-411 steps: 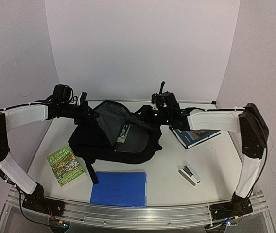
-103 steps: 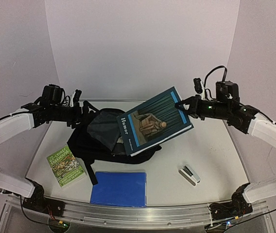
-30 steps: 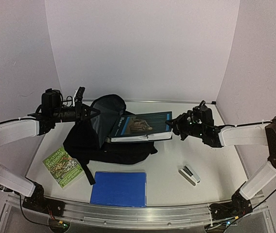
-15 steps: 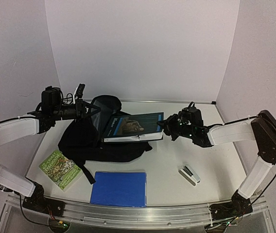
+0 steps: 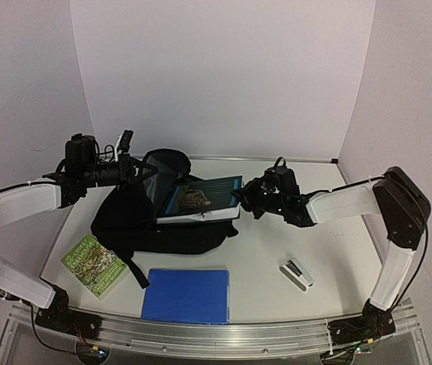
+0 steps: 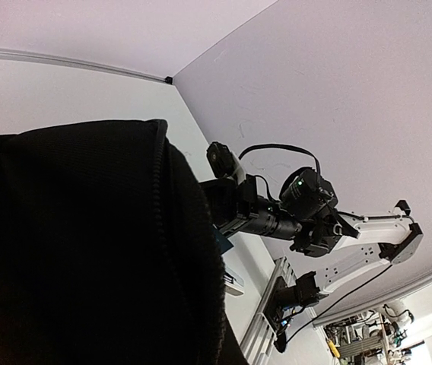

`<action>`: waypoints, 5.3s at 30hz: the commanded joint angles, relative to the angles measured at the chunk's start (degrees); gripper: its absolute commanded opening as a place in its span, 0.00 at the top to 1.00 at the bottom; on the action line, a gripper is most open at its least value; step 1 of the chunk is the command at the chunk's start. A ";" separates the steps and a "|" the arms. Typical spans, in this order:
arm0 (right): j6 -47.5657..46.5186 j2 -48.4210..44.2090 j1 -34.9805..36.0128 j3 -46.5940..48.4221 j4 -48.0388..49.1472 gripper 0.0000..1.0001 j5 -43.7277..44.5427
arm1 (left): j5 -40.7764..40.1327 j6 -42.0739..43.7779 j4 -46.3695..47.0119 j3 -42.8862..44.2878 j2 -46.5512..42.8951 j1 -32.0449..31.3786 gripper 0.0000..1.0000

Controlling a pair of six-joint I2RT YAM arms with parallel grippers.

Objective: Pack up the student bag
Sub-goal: Place the book in the student bag, then move the book to the center of the board.

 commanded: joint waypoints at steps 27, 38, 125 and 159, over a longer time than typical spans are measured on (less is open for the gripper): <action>-14.22 29.45 10.98 32.18 0.29 0.64 -0.30 | -3.28 0.61 0.84 5.01 3.66 -3.94 1.00; -19.56 22.90 10.98 26.49 -8.14 0.21 8.86 | -17.18 -1.57 -19.65 1.04 -0.49 7.19 1.00; -34.93 -10.52 7.79 6.95 -12.06 0.02 1.19 | -53.26 -23.52 -51.45 -20.86 -12.65 23.99 0.00; -36.51 -6.39 11.88 11.67 -12.00 0.02 -14.68 | -17.38 -1.37 -22.07 -26.45 -8.65 20.90 0.10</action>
